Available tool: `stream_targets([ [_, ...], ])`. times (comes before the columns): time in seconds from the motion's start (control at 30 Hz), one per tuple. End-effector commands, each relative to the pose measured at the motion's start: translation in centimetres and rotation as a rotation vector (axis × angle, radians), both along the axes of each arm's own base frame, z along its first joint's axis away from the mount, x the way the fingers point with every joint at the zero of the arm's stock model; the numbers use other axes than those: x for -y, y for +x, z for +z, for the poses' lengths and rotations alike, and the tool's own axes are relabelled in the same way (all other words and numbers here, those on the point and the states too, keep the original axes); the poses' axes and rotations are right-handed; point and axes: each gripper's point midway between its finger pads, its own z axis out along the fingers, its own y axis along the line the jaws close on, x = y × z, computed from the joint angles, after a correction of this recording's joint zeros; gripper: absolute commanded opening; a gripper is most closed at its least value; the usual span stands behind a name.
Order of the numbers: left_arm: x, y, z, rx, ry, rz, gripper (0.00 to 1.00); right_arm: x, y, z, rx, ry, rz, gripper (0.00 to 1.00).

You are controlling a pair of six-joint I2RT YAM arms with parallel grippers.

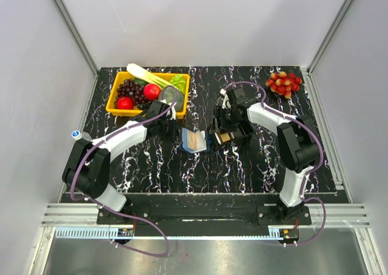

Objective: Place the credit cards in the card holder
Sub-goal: Pick up the credit card from the storage box.

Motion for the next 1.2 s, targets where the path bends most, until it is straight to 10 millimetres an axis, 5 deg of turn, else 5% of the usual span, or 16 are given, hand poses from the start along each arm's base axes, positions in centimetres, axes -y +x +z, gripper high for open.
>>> stream_targets([
  [0.0, 0.7, 0.5, 0.8, 0.023, -0.039, -0.018, 0.00, -1.5, -0.1, 0.9, 0.003, 0.042, 0.038, 0.61],
  [0.3, 0.7, 0.4, 0.6, 0.016, -0.041, -0.020, 0.00, -2.4, -0.5, 2.9, 0.013, 0.107, 0.063, 0.49],
  [0.73, 0.8, 0.4, 0.7, 0.018, -0.044, -0.022, 0.00, -2.9, -0.5, 5.1, 0.037, 0.153, 0.072, 0.43],
  [1.17, 1.0, 0.3, 0.7, 0.014, -0.054, -0.027, 0.00, -3.1, -0.6, 5.4, 0.035, 0.165, 0.073, 0.36],
])
